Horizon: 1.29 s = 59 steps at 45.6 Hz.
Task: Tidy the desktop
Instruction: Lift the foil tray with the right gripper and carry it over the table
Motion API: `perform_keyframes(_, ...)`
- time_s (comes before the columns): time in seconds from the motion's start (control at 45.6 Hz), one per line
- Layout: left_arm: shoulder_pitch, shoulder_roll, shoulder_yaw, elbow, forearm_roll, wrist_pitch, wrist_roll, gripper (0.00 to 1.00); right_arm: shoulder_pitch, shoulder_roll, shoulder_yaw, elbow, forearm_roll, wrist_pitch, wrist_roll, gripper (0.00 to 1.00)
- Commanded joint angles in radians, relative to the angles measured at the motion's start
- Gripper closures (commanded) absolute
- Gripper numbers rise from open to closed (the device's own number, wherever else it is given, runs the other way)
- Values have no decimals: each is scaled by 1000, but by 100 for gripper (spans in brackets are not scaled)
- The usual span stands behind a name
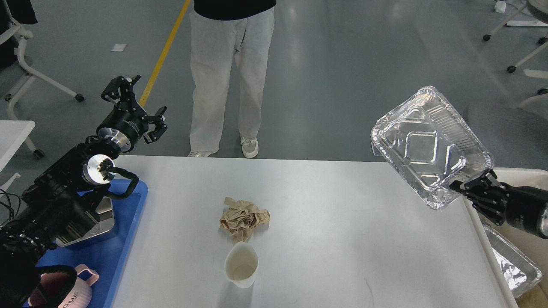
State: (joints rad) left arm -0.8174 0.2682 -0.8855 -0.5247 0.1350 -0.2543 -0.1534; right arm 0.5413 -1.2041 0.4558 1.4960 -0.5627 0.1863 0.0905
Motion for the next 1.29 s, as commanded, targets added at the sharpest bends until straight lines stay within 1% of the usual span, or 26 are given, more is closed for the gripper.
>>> perform_keyframes(0.0, -3, 9, 16, 0, 0, 0, 2, 2, 5, -11, -11, 29, -63, 56, 5, 100)
perform_keyframes(0.219, -5, 17, 46, -1, 1, 0, 2, 2, 5, -22, -12, 67, -180, 133, 11, 100)
perform_keyframes(0.307, -5, 22, 60, -1, 1, 0, 2, 2, 8, -22, -12, 67, -256, 179, 11, 100)
perform_keyframes(0.394, -5, 25, 74, -1, 1, 0, 0, 2, 22, -19, -11, 67, -286, 200, 11, 100)
perform_keyframes(0.416, -5, 28, 82, -1, 1, 0, 0, 2, 32, -15, -12, 67, -301, 226, 11, 100)
perform_keyframes(0.482, -5, 29, 85, -1, 1, 0, 2, 2, 46, -9, -11, 67, -328, 258, 11, 100)
perform_keyframes(0.614, -6, 34, 86, -1, 1, 0, 2, 2, 81, 23, -14, 64, -399, 306, 9, 100)
perform_keyframes(0.767, -9, 34, 86, -1, 1, 1, 2, 2, 135, 90, -14, 46, -497, 377, -1, 100)
perform_keyframes(0.833, -11, 34, 86, -1, 1, 1, 2, 2, 169, 118, -14, 21, -502, 389, -6, 100)
perform_keyframes(0.986, -11, 36, 86, -1, 1, 3, 2, 2, 290, 193, -31, -55, -485, 459, -43, 100)
perform_keyframes(1.118, -9, 43, 86, -1, 1, 1, 2, 2, 384, 224, -84, -80, -408, 476, -72, 100)
perform_keyframes(1.161, -9, 45, 86, -1, 1, 1, 2, 2, 398, 228, -97, -83, -405, 479, -75, 100)
perform_keyframes(1.183, -9, 49, 97, -1, 1, 1, 2, 2, 419, 256, -127, -88, -398, 479, -77, 100)
perform_keyframes(1.271, -9, 51, 109, -1, 1, 0, 2, 2, 424, 294, -147, -92, -399, 479, -77, 100)
